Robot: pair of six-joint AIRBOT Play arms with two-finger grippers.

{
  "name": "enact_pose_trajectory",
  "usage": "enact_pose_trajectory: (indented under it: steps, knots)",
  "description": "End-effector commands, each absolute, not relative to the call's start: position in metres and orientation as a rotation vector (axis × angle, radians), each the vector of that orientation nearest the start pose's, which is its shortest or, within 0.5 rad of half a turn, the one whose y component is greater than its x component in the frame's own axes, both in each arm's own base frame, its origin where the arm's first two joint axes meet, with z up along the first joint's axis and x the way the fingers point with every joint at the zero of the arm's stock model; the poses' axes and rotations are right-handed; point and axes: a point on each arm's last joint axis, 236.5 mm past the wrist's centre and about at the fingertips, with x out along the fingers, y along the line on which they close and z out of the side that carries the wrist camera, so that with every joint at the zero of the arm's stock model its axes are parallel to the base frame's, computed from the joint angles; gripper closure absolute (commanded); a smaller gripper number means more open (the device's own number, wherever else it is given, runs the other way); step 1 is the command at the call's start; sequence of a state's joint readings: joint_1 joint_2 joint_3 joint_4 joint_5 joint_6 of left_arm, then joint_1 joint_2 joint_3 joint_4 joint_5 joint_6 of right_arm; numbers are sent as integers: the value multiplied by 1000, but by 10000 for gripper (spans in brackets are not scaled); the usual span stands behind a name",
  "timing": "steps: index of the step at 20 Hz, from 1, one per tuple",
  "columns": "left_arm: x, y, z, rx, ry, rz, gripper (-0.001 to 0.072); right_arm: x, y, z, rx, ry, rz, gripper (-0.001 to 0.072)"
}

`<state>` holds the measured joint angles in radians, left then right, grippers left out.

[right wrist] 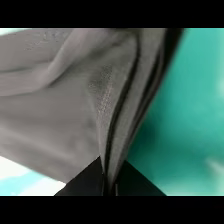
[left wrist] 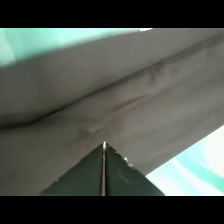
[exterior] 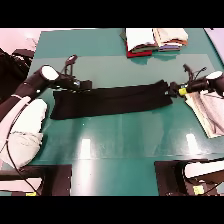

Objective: Fold the shirts.

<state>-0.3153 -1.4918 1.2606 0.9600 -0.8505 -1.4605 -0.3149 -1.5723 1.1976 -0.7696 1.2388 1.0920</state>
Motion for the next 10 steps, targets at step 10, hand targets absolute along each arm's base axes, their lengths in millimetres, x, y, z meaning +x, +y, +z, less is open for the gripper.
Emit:
enact_pose_trajectory:
  steps: [10]
  knots:
    - [441, -357, -56, -273, 1206, -653, 684, 438, 164, 208, 370, 909, 729, 695]
